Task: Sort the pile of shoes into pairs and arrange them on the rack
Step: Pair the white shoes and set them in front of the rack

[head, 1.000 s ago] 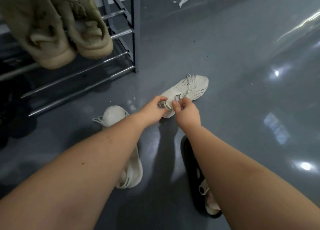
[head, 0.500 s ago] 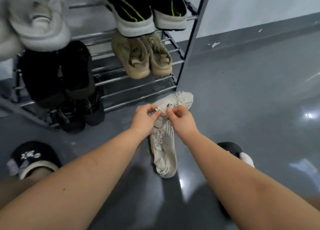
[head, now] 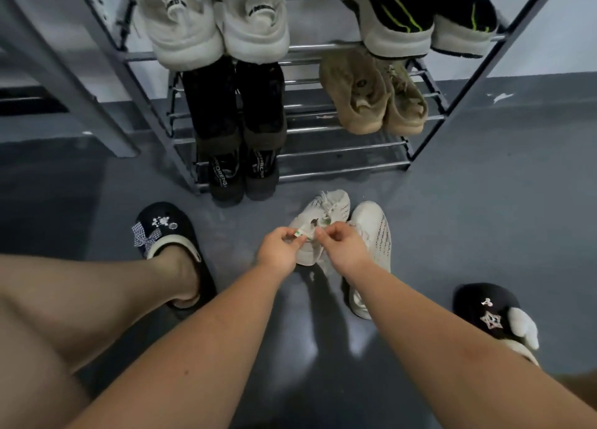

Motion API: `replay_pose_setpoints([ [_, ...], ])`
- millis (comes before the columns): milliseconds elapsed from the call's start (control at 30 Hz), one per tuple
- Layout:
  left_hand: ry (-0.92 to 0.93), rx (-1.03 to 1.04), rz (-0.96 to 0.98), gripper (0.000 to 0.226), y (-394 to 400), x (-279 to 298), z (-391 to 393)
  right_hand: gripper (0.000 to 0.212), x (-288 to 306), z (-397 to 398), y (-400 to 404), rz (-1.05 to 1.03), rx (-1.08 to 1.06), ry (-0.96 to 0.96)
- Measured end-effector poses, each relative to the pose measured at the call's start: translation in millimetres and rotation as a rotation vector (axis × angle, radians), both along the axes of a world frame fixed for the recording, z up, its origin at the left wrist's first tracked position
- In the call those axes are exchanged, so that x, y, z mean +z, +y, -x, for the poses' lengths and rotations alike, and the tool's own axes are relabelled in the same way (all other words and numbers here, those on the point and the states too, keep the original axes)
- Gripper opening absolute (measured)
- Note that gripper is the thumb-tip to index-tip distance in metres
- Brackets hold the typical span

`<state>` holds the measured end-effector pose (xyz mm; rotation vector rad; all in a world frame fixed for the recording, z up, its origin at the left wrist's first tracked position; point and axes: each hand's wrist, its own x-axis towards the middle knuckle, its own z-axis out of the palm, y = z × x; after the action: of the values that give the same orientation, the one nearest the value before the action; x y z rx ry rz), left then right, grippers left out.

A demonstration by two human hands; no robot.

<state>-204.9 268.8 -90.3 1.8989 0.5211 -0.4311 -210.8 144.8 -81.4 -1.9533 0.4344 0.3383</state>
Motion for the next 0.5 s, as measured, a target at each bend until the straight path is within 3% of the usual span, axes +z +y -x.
replay_pose_setpoints([
  [200, 0.185, 0.011, -0.032, 0.027, -7.3, -30.5, 20.5, 0.032, -23.9, 7.7, -3.7, 0.113, 0.115, 0.171],
  [333, 0.274, -0.147, -0.015, 0.052, -12.0, -41.9, 20.3, 0.013, -29.8, 12.4, -21.9, 0.267, 0.258, 0.209],
  [500, 0.194, -0.090, -0.033, 0.050, -16.8, -48.7, 7.9, 0.032, -33.2, 11.6, -56.1, 0.431, 0.100, 0.201],
])
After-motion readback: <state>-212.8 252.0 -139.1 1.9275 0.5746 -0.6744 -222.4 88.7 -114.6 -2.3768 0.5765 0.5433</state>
